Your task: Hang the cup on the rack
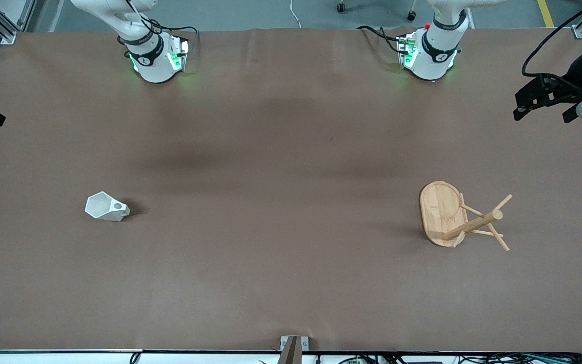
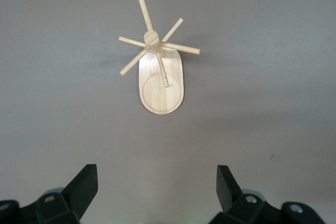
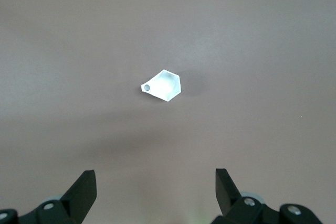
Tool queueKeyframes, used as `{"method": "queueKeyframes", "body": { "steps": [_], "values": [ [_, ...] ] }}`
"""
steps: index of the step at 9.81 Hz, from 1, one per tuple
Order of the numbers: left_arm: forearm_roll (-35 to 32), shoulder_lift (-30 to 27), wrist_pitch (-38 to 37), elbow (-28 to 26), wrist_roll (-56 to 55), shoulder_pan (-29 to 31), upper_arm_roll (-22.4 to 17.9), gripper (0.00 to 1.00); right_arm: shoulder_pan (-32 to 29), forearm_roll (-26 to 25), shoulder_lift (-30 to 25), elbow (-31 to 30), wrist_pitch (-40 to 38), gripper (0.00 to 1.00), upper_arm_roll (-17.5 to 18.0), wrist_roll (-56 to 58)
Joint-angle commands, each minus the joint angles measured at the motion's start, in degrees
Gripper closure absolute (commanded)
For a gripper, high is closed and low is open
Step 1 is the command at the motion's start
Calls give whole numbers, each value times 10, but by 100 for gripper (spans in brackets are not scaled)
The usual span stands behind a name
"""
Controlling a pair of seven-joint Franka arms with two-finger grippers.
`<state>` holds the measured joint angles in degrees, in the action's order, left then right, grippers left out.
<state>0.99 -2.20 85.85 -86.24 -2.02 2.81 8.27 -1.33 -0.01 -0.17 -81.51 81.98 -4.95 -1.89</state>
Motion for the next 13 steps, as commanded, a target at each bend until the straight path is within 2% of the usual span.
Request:
{"method": "queueKeyframes", "body": {
  "steps": [1,6,13],
  "values": [
    [-10,8,-4,-7,-1,-2,1,0,1,-9,1,5,-6,0,2,-2],
    [-12,21,-4,10,8,1,0,0,1,-9,1,4,-9,0,2,-2],
    [-11,21,2,6,5,-3,1,0,1,-10,1,4,-9,0,1,-3]
  ]
}}
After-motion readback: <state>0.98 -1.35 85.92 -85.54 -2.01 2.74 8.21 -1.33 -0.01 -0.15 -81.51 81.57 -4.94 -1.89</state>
